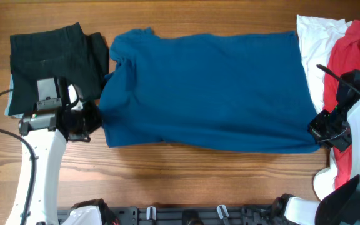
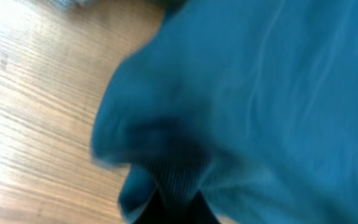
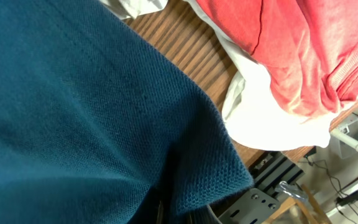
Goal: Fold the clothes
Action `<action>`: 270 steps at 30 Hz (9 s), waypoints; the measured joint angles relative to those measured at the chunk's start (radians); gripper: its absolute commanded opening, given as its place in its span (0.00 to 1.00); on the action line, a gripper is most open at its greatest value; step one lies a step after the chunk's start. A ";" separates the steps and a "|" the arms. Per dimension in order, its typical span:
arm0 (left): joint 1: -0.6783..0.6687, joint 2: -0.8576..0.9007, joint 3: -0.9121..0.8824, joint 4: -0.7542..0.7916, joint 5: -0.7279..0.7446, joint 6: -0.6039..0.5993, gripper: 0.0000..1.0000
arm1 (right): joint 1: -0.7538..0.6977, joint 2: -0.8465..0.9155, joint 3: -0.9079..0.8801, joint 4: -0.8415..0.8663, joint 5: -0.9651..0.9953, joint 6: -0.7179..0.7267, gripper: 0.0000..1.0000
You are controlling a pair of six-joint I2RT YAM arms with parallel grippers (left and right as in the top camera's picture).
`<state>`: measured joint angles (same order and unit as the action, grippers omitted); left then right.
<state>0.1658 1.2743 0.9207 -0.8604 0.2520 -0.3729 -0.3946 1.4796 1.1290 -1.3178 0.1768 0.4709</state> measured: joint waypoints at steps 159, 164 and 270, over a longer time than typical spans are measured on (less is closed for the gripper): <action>-0.190 0.212 -0.104 0.502 -0.150 -0.392 0.04 | -0.003 0.297 -0.003 0.609 -0.214 -0.151 0.22; -0.190 0.212 -0.104 0.494 -0.151 -0.392 0.04 | -0.003 0.297 -0.003 0.676 -0.251 -0.151 0.25; 0.066 0.533 0.336 0.459 0.207 0.229 0.78 | -0.003 0.300 -0.005 0.282 -0.510 -0.261 0.59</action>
<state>0.2321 1.8069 1.2572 -0.4011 0.4587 -0.1444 -0.3977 1.7794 1.1240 -1.0363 -0.3332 0.2104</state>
